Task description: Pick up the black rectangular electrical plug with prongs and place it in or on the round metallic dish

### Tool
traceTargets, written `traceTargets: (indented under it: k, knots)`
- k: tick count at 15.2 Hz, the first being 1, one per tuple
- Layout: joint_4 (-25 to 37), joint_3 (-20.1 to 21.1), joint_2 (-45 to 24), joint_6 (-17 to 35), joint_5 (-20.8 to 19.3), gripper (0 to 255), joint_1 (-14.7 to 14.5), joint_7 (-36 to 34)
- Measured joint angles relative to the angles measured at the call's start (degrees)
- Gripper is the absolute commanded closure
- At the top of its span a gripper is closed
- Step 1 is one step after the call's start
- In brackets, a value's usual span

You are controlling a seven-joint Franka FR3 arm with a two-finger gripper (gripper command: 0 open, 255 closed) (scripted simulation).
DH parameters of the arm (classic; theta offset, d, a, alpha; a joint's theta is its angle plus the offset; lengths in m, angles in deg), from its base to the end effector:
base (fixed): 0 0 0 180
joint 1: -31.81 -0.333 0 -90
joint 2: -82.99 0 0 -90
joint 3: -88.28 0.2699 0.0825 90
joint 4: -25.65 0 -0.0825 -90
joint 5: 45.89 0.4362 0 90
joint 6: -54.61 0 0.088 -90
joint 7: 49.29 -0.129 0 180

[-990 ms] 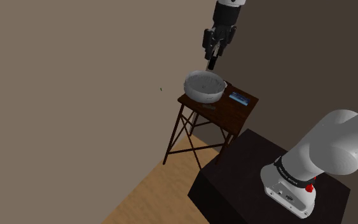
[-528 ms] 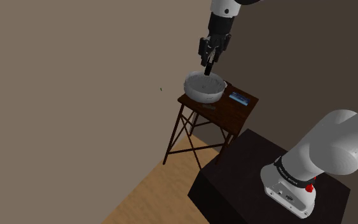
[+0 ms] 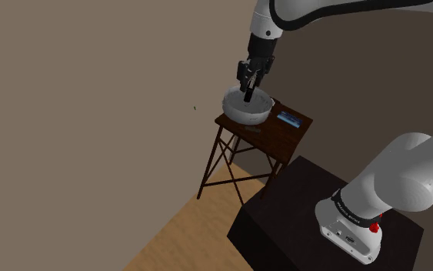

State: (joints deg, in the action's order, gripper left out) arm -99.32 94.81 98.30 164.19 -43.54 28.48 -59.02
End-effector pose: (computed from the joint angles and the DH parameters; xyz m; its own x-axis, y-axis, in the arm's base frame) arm 0.5262 0.0956 0.4160 0.9999 -0.0156 -0.0043 -0.0156 -0.9998 -0.0080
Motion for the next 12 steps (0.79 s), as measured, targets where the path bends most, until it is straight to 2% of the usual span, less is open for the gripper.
traceTargets:
  k: [6, 7, 12]
  knots:
    - [-0.38, -0.05, -0.06, 0.50, -0.02, 255, 0.04, 0.10]
    - [-0.39, -0.05, -0.06, 0.51, -0.02, 0, 0.04, 0.10]
    - [-0.39, -0.05, -0.06, 0.51, -0.02, 0, 0.04, 0.10]
